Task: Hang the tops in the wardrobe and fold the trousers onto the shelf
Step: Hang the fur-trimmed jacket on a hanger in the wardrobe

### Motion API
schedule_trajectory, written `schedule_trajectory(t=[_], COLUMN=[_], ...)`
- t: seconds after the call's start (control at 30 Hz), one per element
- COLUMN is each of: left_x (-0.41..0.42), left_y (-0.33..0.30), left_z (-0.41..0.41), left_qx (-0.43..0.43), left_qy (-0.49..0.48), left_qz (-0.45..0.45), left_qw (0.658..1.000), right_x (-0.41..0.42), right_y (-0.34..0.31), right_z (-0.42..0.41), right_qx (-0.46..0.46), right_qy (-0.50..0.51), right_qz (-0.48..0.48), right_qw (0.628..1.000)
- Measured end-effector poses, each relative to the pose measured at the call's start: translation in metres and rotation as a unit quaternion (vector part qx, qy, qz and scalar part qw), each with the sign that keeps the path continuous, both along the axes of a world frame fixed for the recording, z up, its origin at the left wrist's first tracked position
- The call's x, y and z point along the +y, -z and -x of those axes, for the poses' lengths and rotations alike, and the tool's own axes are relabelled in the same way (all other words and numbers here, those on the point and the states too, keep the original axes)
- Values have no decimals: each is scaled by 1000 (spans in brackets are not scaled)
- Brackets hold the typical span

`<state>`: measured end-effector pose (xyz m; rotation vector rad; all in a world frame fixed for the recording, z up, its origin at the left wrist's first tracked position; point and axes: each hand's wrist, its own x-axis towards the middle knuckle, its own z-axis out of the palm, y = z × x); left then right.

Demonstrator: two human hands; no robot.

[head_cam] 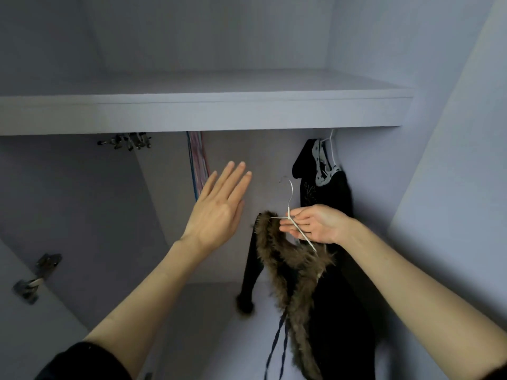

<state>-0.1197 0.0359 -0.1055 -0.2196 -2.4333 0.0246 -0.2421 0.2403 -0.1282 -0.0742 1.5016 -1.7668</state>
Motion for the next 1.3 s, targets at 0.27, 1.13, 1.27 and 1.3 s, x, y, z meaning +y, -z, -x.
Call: schedule_trajectory(t=[0.27, 1.13, 1.27, 1.3], left_x=[-10, -39, -36, -35], left_y=[-31, -14, -16, -16], left_z=[65, 118, 116, 115], left_qx=[139, 264, 259, 259], left_qy=[-40, -97, -101, -103], left_qz=[90, 182, 174, 172], left_qw=[985, 942, 945, 945], right_x=[-9, -26, -30, -31], right_y=[-14, -39, -39, -39], right_z=[66, 225, 233, 233], right_qx=[-2, 42, 134, 195], right_qy=[125, 287, 312, 312], right_qz=[98, 225, 112, 34], right_qw=[987, 930, 934, 929])
